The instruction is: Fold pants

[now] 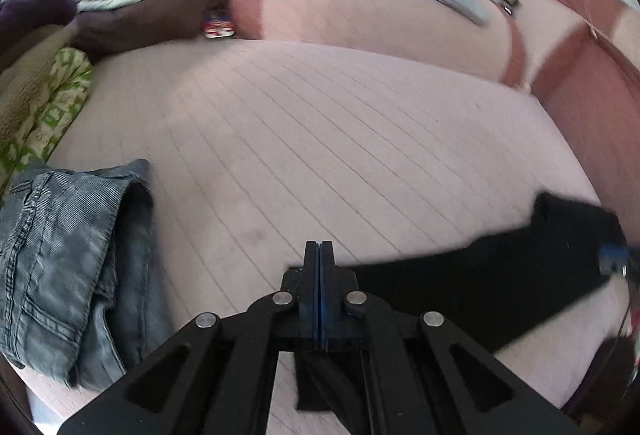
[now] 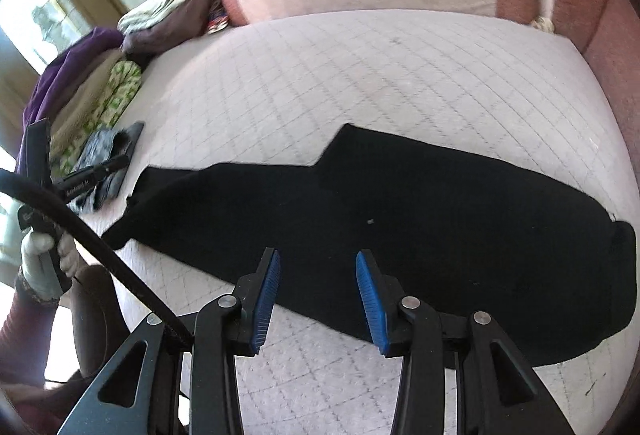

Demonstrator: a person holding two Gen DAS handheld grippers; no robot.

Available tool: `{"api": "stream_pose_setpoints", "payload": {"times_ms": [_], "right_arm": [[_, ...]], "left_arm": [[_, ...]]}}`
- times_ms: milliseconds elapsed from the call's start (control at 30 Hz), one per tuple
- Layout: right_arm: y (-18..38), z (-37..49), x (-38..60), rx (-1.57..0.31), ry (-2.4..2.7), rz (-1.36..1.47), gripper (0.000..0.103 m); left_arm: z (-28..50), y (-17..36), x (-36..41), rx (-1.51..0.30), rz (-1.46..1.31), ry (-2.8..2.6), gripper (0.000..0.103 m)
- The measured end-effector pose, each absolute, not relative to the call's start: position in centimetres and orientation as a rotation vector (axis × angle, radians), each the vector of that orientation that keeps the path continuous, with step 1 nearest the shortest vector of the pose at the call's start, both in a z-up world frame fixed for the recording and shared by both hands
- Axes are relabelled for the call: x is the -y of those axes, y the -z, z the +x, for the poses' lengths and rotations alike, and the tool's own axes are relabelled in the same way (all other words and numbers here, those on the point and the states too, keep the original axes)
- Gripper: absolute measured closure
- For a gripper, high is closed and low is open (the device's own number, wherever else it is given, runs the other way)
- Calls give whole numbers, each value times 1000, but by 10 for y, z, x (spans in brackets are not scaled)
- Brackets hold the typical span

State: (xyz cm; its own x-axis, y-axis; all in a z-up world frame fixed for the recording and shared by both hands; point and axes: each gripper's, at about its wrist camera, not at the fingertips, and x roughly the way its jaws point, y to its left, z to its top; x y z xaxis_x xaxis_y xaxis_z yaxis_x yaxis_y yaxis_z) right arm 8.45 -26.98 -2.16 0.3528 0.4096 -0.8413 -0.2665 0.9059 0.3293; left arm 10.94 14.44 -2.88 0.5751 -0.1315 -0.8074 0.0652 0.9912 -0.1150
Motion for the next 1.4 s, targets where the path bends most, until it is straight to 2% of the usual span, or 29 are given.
{"api": "stream_pose_setpoints", "payload": {"times_ms": [167, 233, 367, 500, 533, 700, 1000, 1067, 1100, 1167, 1267, 1333, 1400], "right_arm": [[25, 84, 275, -1133, -453, 187, 59], [30, 83, 273, -1143, -460, 181, 59], [38, 83, 272, -1159, -455, 192, 59], [34, 79, 269, -1156, -455, 185, 59], [33, 78, 269, -1155, -451, 177, 59], [32, 80, 272, -1154, -427, 174, 59], [33, 91, 268, -1160, -411, 182, 59], [30, 92, 260, -1171, -441, 197, 51], [27, 92, 251, -1171, -471, 195, 42], [12, 95, 216, -1140, -579, 139, 38], [-3, 103, 148, -1114, -755, 55, 38], [-3, 111, 99, -1124, -864, 20, 38], [7, 119, 49, -1134, -922, -53, 38]], "left_arm": [[104, 40, -138, -982, -65, 318, 101], [97, 55, -124, -1019, 26, 385, 97], [91, 82, -110, -1044, 177, 437, 97], [85, 80, -112, -1047, 191, 494, 97], [83, 78, -111, -1057, 199, 507, 103], [88, 73, -117, -1042, 207, 497, 103], [141, 65, -163, -1033, 123, 291, 103], [128, 58, -165, -1008, 104, 303, 103], [122, 56, -166, -1002, 87, 307, 103], [105, 51, -175, -990, 16, 290, 102], [81, 45, -188, -965, -58, 191, 92], [64, 41, -198, -943, -119, 149, 81], [42, 39, -210, -919, -205, 137, 77]]}}
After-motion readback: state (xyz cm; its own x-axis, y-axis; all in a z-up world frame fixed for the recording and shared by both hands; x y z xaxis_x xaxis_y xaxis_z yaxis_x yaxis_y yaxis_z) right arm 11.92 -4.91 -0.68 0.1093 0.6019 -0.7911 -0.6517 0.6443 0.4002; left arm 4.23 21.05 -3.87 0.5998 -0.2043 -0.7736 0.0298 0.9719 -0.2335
